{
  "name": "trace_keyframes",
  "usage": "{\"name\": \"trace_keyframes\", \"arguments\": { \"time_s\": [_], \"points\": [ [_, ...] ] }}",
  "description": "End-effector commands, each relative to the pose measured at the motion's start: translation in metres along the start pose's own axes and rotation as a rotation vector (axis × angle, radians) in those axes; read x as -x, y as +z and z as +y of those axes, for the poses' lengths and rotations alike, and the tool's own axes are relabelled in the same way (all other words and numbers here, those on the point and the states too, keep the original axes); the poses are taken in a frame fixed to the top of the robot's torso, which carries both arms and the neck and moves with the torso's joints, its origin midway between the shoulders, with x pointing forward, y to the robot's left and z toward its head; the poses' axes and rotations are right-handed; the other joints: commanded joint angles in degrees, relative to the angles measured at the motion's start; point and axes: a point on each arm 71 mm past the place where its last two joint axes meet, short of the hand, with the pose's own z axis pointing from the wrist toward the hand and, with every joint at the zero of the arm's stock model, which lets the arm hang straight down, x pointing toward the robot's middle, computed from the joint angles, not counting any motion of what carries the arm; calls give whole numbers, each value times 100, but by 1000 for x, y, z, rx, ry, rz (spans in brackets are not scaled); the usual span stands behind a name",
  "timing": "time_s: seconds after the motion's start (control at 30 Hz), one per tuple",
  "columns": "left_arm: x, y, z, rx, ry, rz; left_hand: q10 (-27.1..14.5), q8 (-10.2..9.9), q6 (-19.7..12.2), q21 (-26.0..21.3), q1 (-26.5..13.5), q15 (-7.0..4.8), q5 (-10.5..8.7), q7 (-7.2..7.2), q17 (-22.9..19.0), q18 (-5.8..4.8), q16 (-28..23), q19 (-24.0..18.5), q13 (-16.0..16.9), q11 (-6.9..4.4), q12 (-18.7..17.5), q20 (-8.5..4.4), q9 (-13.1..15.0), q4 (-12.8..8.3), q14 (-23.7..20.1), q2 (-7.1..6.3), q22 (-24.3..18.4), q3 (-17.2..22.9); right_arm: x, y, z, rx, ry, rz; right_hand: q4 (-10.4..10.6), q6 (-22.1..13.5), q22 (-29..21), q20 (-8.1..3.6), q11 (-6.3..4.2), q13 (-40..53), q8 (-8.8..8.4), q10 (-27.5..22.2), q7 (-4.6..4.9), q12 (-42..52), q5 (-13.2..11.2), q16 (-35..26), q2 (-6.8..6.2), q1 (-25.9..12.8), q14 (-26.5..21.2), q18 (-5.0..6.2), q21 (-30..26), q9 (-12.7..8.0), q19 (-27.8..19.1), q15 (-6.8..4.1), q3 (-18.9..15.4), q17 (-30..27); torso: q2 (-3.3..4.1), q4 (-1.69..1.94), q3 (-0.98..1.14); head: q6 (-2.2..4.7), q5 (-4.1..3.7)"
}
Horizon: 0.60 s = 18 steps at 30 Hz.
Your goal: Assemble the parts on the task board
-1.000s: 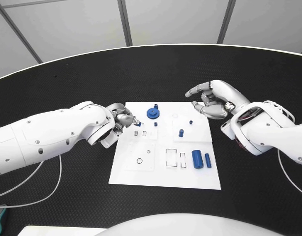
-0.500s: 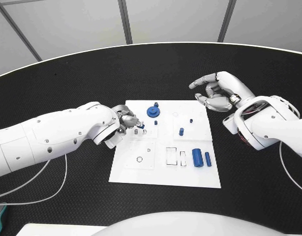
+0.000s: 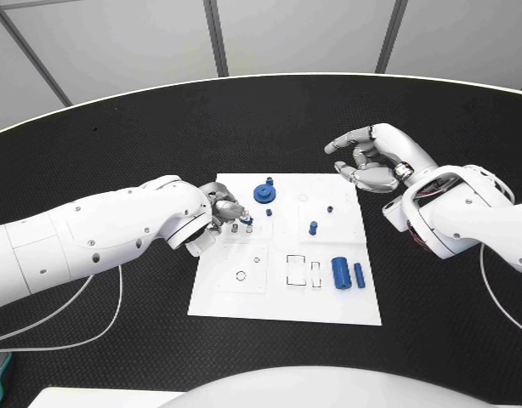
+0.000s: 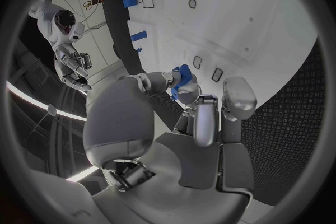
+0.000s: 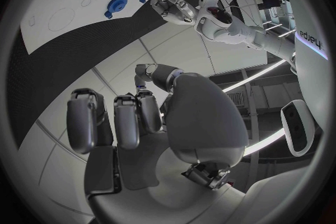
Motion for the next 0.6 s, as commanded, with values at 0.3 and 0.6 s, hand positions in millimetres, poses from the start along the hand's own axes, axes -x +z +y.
{"name": "trace_keyframes", "arguments": {
  "time_s": [0.3, 0.6],
  "points": [
    [-1, 4, -4, 7, 43, -14, 82, 469, 363, 34, 22, -46, -1, -323, 806, -50, 34, 53, 14, -53, 41, 1, 18, -94, 448, 50, 21, 68, -1, 0, 1, 2, 2, 3, -31, 38, 796, 43, 8, 463, -39, -22, 18, -20, 19, -16, -42, -2, 451, 56, -33, -9, 251, 31, 18, 880, 7, 4, -1, -16, -13],
    [-3, 7, -5, 14, 77, -14, 94, 471, 367, 38, 21, -48, -2, -326, 811, -51, 36, 57, 35, -56, 50, 0, 16, -99, 449, 46, 28, 63, -1, 1, 1, 4, 2, 4, -31, 38, 796, 43, 8, 463, -39, -22, 18, -20, 19, -16, -42, -2, 451, 56, -33, -9, 251, 31, 18, 880, 4, 2, -3, -28, -14]
  ]
}}
